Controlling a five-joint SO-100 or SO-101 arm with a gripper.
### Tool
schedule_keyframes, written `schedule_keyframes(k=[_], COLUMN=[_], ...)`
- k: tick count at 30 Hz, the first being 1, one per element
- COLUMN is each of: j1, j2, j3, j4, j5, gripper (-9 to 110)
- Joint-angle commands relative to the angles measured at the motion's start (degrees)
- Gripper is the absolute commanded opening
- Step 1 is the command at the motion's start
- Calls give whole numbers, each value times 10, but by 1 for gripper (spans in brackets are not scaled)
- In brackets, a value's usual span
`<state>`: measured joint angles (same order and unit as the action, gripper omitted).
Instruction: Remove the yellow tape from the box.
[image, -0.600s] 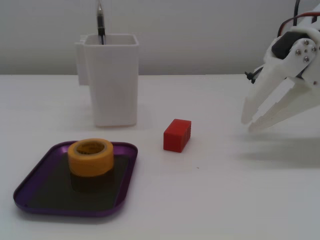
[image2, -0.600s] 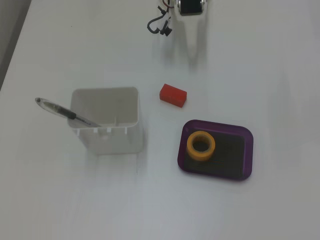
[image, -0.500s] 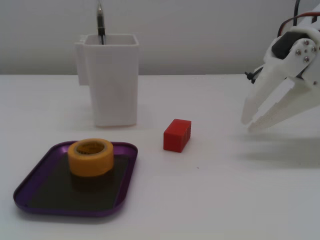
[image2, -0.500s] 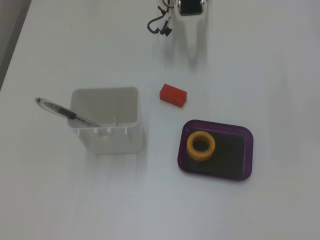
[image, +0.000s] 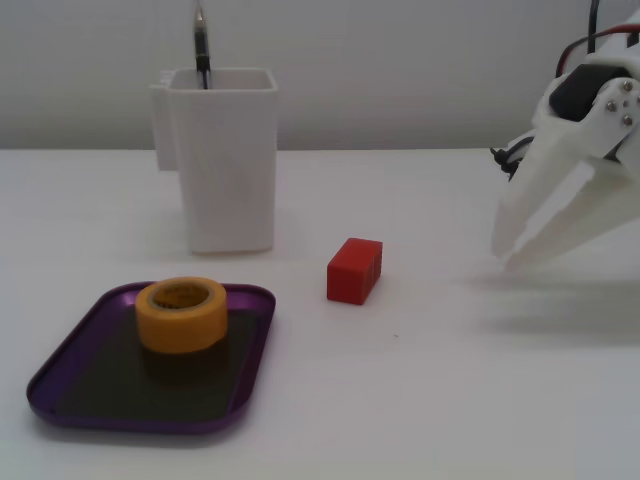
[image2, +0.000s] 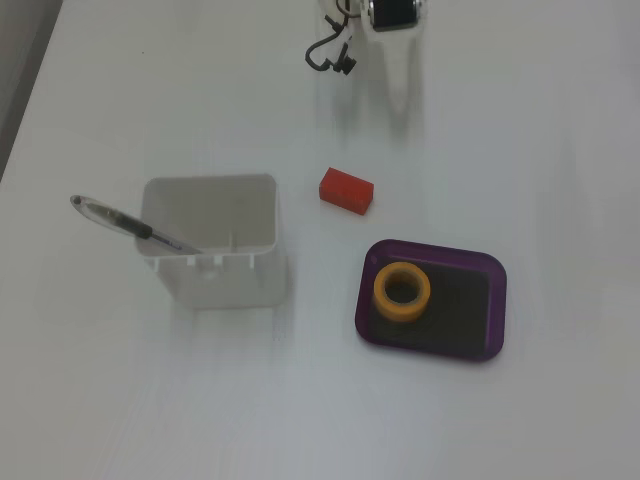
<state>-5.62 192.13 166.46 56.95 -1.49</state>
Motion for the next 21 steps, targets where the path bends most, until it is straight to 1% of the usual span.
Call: schedule_keyframes(k=[1,4,9,13,16,21], j1=[0,-3,-10,-35,-47,-47], j2=[-54,-208,-510,-721,-846,-997], j3=[-105,-205,-436,-592,-693,-824], j4=[1,1,2,21,25,25], j5=[-3,-3,-4,-5,-5,-6], gripper=[-1,-1,0,0,1,10])
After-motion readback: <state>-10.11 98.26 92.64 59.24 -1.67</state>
